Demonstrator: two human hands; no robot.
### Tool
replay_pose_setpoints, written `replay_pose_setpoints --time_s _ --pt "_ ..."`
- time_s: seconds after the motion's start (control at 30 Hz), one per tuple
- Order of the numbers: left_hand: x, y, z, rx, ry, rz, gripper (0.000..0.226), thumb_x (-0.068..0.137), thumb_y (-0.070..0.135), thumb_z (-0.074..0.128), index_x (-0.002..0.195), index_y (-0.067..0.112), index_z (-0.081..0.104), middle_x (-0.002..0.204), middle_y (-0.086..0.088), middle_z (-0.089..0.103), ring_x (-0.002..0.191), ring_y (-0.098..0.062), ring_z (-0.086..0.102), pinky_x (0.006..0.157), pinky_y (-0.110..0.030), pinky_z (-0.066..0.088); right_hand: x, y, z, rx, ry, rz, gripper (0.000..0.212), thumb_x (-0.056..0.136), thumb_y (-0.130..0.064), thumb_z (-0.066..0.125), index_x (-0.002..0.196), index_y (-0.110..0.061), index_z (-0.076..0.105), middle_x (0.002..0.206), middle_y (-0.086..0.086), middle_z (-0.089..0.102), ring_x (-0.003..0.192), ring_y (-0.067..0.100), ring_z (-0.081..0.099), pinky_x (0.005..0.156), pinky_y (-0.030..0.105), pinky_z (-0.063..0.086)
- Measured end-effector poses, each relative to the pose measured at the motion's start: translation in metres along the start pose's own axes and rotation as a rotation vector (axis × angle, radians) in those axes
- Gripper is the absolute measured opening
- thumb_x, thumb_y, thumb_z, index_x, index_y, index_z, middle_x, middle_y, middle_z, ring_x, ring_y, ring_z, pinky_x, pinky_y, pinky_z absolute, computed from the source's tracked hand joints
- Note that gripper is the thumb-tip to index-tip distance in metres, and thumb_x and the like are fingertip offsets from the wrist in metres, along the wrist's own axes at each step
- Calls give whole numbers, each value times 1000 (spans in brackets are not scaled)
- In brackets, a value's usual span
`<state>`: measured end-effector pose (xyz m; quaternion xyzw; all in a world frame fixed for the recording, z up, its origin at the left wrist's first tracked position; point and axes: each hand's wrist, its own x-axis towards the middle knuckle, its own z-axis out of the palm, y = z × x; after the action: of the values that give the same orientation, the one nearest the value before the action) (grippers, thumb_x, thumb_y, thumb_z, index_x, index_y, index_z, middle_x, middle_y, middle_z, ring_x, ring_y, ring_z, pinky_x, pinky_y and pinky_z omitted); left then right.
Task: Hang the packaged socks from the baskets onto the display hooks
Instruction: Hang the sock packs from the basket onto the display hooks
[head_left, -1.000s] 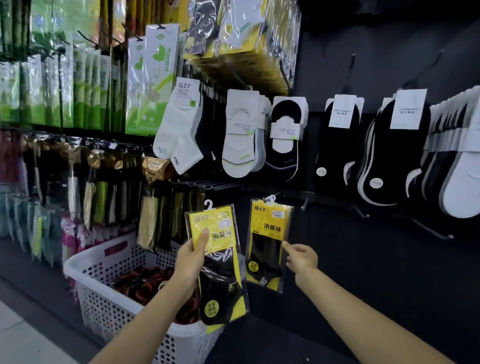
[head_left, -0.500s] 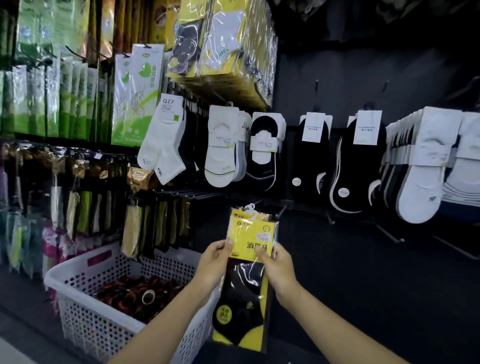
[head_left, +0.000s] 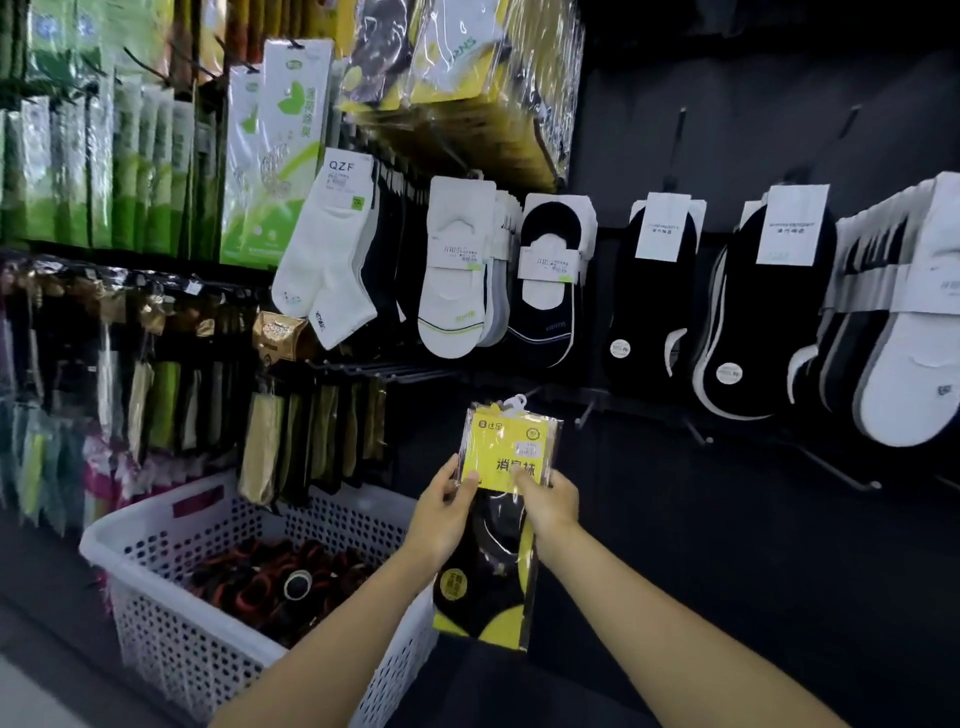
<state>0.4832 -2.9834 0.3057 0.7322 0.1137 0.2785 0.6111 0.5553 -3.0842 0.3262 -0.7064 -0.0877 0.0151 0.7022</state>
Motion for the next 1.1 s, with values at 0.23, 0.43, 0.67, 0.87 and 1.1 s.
replay_pose_setpoints --time_s 0.23,0.43,0.67,0.87,1.1 --pt "-5 -28 7 9 11 -19 54 97 30 48 145 14 33 143 -3 45 131 -18 42 105 -25 34 0 45 -29 -53 -22 99 24 93 -23 60 112 -9 62 115 8 64 105 22 59 93 35 49" --pt "-73 -55 0 166 -80 -9 44 96 33 50 136 17 46 135 6 50 129 -14 44 103 -23 36 -62 82 -87 -181 -187 119 33 94 -19 59 125 -10 54 120 6 61 109 17 57 93 28 46" --pt "-209 -122 14 377 -195 -119 39 94 33 55 128 14 54 128 1 56 114 -11 53 97 -21 42 -178 181 -156 -315 -340 315 32 92 -14 61 122 -7 53 120 9 59 103 18 58 73 22 48" --pt "-335 -199 22 395 -270 -473 42 91 30 60 126 7 56 130 -10 56 120 -22 52 94 -22 40 -275 290 -207 -449 -318 555 38 83 -10 72 115 4 57 116 19 62 106 26 59 70 16 45" --pt "-396 -237 -25 676 -304 -741 76 83 36 69 142 7 31 139 -17 44 125 -33 45 100 -41 44 -304 318 -229 -937 -582 286 66 76 -41 76 131 -17 49 136 3 46 125 20 45 99 27 38"
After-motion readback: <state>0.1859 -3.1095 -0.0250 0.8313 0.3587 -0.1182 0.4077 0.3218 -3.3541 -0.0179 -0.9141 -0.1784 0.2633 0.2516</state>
